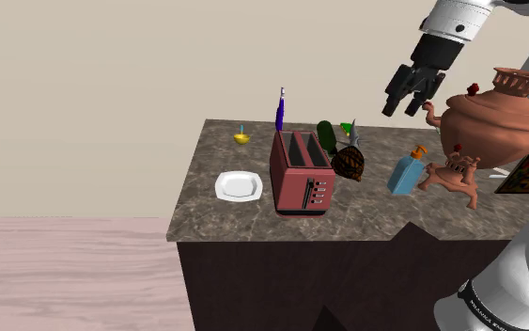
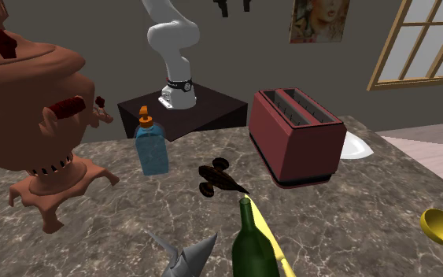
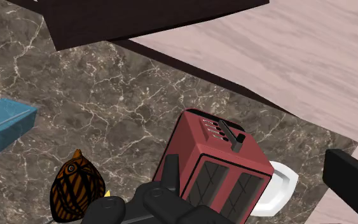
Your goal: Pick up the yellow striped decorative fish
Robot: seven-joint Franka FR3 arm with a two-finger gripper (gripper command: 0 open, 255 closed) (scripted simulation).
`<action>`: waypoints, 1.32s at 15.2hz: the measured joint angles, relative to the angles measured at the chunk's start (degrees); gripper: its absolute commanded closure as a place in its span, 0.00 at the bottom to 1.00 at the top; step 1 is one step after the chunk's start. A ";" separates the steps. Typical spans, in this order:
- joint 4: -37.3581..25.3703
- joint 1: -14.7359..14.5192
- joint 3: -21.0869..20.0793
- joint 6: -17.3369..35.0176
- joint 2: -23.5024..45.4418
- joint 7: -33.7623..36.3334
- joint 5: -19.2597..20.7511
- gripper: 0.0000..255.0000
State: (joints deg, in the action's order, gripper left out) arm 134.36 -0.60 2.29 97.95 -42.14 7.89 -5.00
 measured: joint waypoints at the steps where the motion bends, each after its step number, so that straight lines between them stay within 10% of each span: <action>1: 0.00 0.00 0.00 0.00 0.00 0.00 0.00 0.00; 20: 9.27 1.89 9.49 30.18 22.09 -26.40 17.14 0.00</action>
State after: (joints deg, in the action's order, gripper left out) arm 143.63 1.29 11.78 128.13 -20.04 -18.51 12.14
